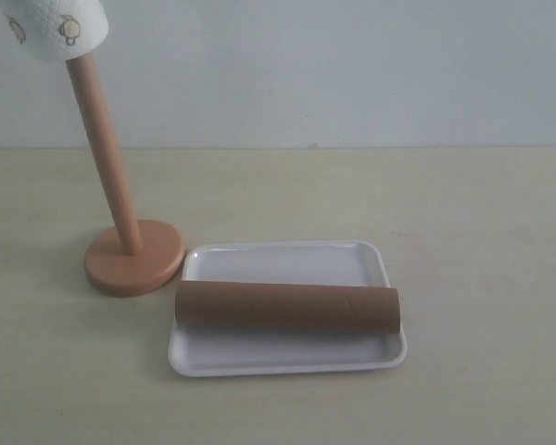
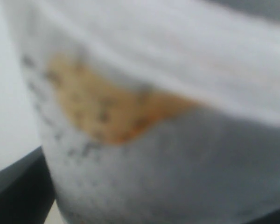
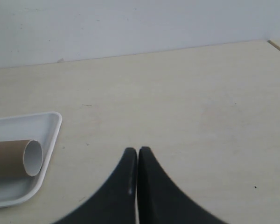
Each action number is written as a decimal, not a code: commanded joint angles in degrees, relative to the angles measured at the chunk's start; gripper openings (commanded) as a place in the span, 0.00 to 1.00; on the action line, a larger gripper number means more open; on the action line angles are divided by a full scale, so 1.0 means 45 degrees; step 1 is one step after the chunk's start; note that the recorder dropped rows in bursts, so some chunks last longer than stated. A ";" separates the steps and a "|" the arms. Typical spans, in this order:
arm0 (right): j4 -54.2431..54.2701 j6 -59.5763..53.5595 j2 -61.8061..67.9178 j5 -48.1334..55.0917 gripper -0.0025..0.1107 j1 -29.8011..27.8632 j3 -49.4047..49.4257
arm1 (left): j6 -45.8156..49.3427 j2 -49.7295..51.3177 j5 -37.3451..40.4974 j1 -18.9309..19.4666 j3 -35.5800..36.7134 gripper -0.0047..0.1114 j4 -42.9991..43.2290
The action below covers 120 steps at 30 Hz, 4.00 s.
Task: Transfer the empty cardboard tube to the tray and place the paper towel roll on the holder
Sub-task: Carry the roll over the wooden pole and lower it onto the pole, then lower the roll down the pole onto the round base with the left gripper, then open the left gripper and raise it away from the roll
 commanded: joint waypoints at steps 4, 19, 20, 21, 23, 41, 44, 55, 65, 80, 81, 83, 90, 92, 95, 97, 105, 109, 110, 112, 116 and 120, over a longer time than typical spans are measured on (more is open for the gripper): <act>-0.0031 -0.0020 -0.0065 -0.0115 0.02 0.0005 -0.0011 | 0.0706 0.0641 0.0100 0.0022 -0.0129 0.08 -0.0172; -0.0031 -0.0020 -0.0065 -0.0115 0.02 0.0005 -0.0011 | 0.1786 0.0876 -0.2577 0.0022 0.2071 0.08 -0.0375; -0.0031 -0.0020 -0.0065 -0.0115 0.02 0.0005 -0.0011 | 0.1817 0.0876 -0.2761 0.0022 0.2261 0.08 -0.0375; -0.0031 -0.0020 -0.0065 -0.0115 0.02 0.0005 -0.0011 | 0.1939 0.0876 -0.2927 0.0022 0.2452 0.08 -0.0499; -0.0031 -0.0020 -0.0065 -0.0115 0.02 0.0005 -0.0011 | 0.2694 0.0876 -0.3160 0.0022 0.2844 0.08 -0.1361; -0.0031 -0.0020 -0.0065 -0.0115 0.02 0.0005 -0.0011 | 0.6277 0.1844 -0.3434 0.0022 0.5340 0.08 -0.5347; -0.0031 -0.0020 -0.0065 -0.0115 0.02 0.0005 -0.0011 | 0.7456 0.2211 -0.3375 0.0022 0.5709 0.08 -0.6253; -0.0031 -0.0020 -0.0065 -0.0115 0.02 0.0005 -0.0011 | 1.0281 0.3151 -0.1736 0.0022 0.6054 0.08 -0.8563; -0.0031 -0.0020 -0.0065 -0.0115 0.02 0.0005 -0.0011 | 1.0360 0.3151 -0.3155 0.0022 0.6603 0.08 -0.8498; -0.0031 -0.0020 -0.0065 -0.0115 0.02 0.0005 -0.0011 | 1.0360 0.3151 -0.3054 0.0022 0.6603 0.70 -0.8663; -0.0031 -0.0020 -0.0065 -0.0115 0.02 0.0005 -0.0011 | 1.0360 0.3151 -0.3089 0.0022 0.6603 0.70 -0.8663; -0.0031 -0.0020 -0.0065 -0.0115 0.02 0.0005 -0.0011 | 1.0360 0.3151 -0.3089 0.0022 0.6603 0.70 -0.8663; -0.0031 -0.0020 -0.0065 -0.0115 0.02 0.0005 -0.0011 | 1.0360 0.3151 -0.3090 0.0022 0.6603 0.91 -0.8663; -0.0031 -0.0020 -0.0065 -0.0115 0.02 0.0005 -0.0011 | 1.0360 0.3151 -0.3090 0.0022 0.6603 0.97 -0.8663; -0.0031 -0.0020 -0.0065 -0.0140 0.02 0.0005 -0.0011 | 1.0360 0.3151 -0.3058 0.0022 0.6603 0.99 -0.8663; -0.0031 -0.0020 -0.0065 -0.0172 0.02 0.0005 -0.0011 | 1.0360 0.3120 -0.3058 0.0022 0.6603 0.99 -0.8663; -0.0031 -0.0020 -0.0065 -0.0116 0.02 0.0005 -0.0011 | 1.0309 0.2204 -0.2988 0.0022 0.6603 0.99 -0.8663; -0.0031 -0.0020 -0.0065 -0.0116 0.02 0.0005 -0.0011 | 1.0280 0.1307 -0.2988 0.0022 0.6603 0.99 -0.8663; -0.0031 -0.0020 -0.0065 -0.0116 0.02 0.0005 -0.0011 | 1.0202 0.1043 -0.2988 0.0022 0.6603 0.99 -0.8663; -0.0031 -0.0020 -0.0065 -0.0116 0.02 0.0005 -0.0011 | 1.0078 0.0542 -0.2958 0.0022 0.6603 0.99 -0.8663; -0.0031 -0.0020 -0.0065 -0.0116 0.02 0.0005 -0.0011 | 0.9421 -0.0537 -0.2958 0.0022 0.6603 0.99 -0.8522; -0.0031 -0.0020 -0.0065 -0.0116 0.02 0.0005 -0.0011 | 0.8909 -0.1612 -0.2958 0.0022 0.6603 0.99 -0.8009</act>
